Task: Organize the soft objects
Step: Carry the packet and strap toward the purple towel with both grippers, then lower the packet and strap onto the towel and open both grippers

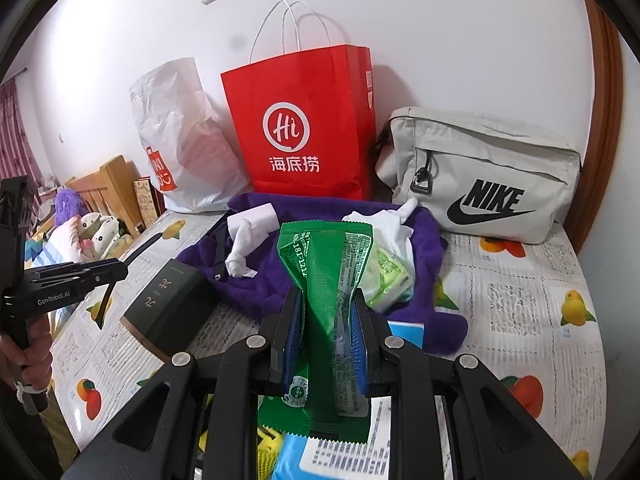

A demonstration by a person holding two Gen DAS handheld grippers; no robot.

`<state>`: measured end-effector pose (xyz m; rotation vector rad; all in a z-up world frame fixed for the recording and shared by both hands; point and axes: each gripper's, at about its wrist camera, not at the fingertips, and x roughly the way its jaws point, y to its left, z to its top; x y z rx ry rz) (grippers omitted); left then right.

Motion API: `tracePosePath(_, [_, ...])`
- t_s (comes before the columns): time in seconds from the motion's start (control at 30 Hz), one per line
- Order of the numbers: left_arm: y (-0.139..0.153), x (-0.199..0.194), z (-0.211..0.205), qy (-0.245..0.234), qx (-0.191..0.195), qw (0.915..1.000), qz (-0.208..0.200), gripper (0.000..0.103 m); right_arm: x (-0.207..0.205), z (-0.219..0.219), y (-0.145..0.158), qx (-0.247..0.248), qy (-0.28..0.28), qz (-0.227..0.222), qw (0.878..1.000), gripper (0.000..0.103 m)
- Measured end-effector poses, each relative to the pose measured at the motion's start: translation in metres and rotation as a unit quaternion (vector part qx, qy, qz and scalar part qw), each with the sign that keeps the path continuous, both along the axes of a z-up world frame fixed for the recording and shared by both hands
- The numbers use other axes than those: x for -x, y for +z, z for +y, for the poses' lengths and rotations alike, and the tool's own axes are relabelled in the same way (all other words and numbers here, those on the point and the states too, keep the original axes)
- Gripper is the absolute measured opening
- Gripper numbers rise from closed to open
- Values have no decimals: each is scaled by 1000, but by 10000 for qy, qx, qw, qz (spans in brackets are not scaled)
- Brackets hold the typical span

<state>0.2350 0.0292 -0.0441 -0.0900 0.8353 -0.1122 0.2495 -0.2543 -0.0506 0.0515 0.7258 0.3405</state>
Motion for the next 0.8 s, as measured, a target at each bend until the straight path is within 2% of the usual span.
tracePosePath(0.37, [-7, -34, -4, -33, 72, 9999, 70, 20, -34, 0, -9, 17, 100, 179, 9998, 23])
tracePosePath(0.6, [-14, -55, -7, -55, 125, 9998, 155, 20, -62, 5, -23, 68, 266, 443, 9986, 23])
tracePosePath(0.8, [-20, -78, -15, -129, 213, 9994, 246, 20, -86, 17, -32, 271, 402, 578, 9972, 24])
